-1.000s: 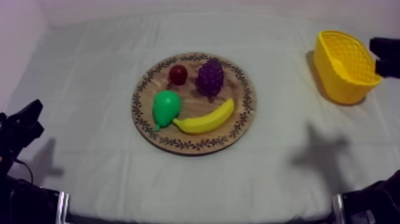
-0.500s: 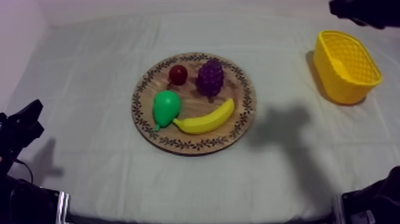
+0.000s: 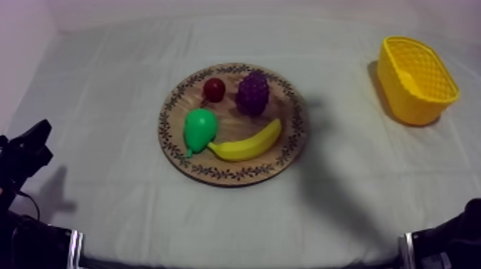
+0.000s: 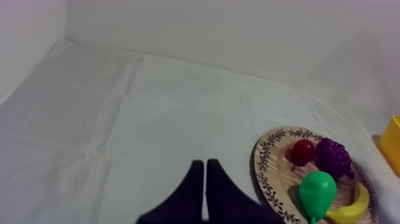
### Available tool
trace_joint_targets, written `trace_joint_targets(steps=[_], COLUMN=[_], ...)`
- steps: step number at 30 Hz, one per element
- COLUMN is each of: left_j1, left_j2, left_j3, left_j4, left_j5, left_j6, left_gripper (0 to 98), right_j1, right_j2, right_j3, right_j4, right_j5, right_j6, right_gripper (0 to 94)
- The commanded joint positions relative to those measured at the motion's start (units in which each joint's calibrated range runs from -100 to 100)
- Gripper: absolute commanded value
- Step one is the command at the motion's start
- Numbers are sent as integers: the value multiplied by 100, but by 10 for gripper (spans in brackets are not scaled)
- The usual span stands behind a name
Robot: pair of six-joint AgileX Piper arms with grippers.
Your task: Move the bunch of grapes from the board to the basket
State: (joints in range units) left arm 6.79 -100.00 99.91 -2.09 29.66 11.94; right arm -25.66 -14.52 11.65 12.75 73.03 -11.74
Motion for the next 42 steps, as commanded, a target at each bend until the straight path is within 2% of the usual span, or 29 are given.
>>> trace_joint_targets(steps=[1, 12, 20, 28, 37, 42], left_j1=[-2, -2, -2, -2, -2, -2], left_j2=[0, 0, 0, 0, 0, 0], left_j3=[-2, -2, -2, -2, -2, -2], left_j4=[1, 1, 1, 1, 1, 1], left_j5=[0, 0, 0, 0, 0, 0], left_j6=[0, 0, 0, 0, -2, -4], left_gripper=[1, 1, 1, 1, 1, 1], right_j1=[-57, -223, -326, -378, -324, -264], right_j2=[333, 1672, 2837, 3849, 4482, 4611], right_j3=[-226, -1198, -2143, -3234, -4078, -4264], right_j4=[40, 251, 234, 106, 28, -38], right_j5=[182, 850, 1235, 1772, 2376, 2458], right_j6=[-129, -836, -1126, -1198, -1062, -1020], right_gripper=[2, 2, 2, 2, 2, 53])
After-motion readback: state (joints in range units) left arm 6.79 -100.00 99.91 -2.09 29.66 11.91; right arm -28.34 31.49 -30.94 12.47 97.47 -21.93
